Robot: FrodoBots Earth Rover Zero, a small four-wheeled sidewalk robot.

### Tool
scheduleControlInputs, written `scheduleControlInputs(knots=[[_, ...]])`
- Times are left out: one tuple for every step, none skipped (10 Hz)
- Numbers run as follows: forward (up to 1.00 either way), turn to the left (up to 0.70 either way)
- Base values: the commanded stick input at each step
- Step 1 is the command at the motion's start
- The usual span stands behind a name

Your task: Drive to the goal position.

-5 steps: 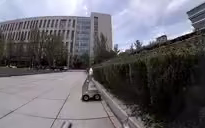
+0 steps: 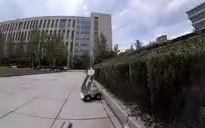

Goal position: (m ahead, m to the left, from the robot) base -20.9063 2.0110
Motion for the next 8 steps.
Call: scheduleControlInputs(knots=[[0.1, 0.0], [0.1, 0.0], [0.1, 0.0], [0.1, 0.0], [0.1, 0.0], [0.1, 0.0], [0.1, 0.0], [0.1, 0.0]])
